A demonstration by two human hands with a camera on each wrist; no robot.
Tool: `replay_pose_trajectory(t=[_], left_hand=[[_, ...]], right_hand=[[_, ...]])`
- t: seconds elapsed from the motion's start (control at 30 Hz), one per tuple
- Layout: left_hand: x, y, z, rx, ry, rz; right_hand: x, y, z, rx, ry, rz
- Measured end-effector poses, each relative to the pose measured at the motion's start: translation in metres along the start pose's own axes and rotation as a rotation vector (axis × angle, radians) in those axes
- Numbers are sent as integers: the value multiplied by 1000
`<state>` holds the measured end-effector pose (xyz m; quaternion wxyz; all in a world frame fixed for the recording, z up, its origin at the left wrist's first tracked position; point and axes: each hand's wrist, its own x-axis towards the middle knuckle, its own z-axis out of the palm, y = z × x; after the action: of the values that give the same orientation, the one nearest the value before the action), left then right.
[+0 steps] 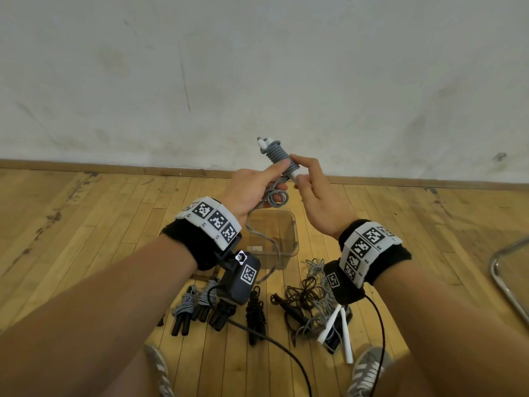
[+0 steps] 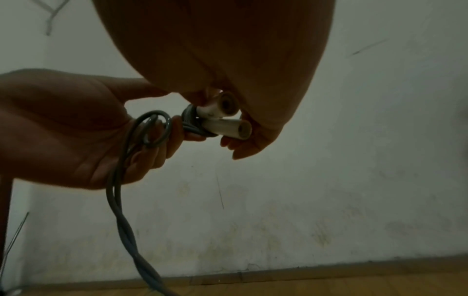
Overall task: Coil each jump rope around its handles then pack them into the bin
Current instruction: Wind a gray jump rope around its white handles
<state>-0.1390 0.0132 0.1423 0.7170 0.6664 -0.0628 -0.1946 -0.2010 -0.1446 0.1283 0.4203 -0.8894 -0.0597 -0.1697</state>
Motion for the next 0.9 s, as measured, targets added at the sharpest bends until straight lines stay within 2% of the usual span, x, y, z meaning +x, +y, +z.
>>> replay_pose_trajectory(t=[0.23, 0.3, 0.4, 0.43, 0.57, 0.7, 0.83, 0.9], left_hand=[[-1, 0, -1, 69, 29, 54], [-2, 2, -2, 88, 32, 79], [-1, 2, -4, 100, 20, 101], [-1, 1, -5, 110, 15, 110], [0, -1, -7, 186, 8, 138], [5, -1, -9, 270, -37, 150], [5, -2, -6, 294, -101, 171], [7, -4, -6, 326, -87, 194]], right_hand=[[0, -9, 3, 119, 5, -18], [0, -10, 1, 179, -2, 55], [2, -11, -3, 418, -56, 216], [2, -10, -2, 463, -87, 228], [1, -6, -2, 400, -134, 135], [2, 0, -9, 223, -76, 107], [0, 2, -10, 200, 13, 100], [0, 2, -10, 181, 32, 97]])
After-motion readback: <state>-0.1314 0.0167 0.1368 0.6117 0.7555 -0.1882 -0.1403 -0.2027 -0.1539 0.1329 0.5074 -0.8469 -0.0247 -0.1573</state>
